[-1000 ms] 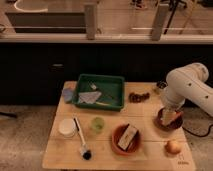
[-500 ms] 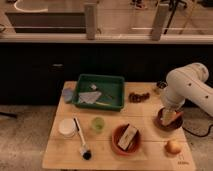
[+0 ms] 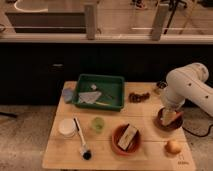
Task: Place grapes in plastic cup
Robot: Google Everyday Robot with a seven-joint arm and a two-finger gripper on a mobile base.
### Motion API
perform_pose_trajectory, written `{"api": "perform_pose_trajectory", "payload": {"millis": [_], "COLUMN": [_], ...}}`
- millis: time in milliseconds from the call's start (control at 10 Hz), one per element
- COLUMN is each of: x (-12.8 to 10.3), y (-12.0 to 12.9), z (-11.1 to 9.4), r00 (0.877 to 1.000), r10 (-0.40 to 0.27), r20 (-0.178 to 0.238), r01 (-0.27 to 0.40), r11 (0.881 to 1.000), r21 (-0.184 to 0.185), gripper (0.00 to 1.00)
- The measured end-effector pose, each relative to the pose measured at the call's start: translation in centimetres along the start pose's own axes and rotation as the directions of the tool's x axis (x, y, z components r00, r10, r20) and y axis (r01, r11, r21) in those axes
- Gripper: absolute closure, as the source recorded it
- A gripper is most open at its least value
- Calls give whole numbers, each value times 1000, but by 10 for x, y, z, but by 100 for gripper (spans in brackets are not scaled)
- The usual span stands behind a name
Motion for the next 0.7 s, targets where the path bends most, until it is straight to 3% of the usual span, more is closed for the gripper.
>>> {"api": "perform_pose_trajectory", "payload": {"millis": [200, 500, 700], "x": [0, 1, 14], "y": [-1, -25, -41], "z": [0, 10, 19], "r00": [1000, 1000, 999], "r10": [0, -4, -3], "r20": [1, 26, 40], "r01": [0, 4, 2], "r11": [1000, 1000, 1000], "r21": [1, 3, 13], "gripper": [20, 20, 20]}}
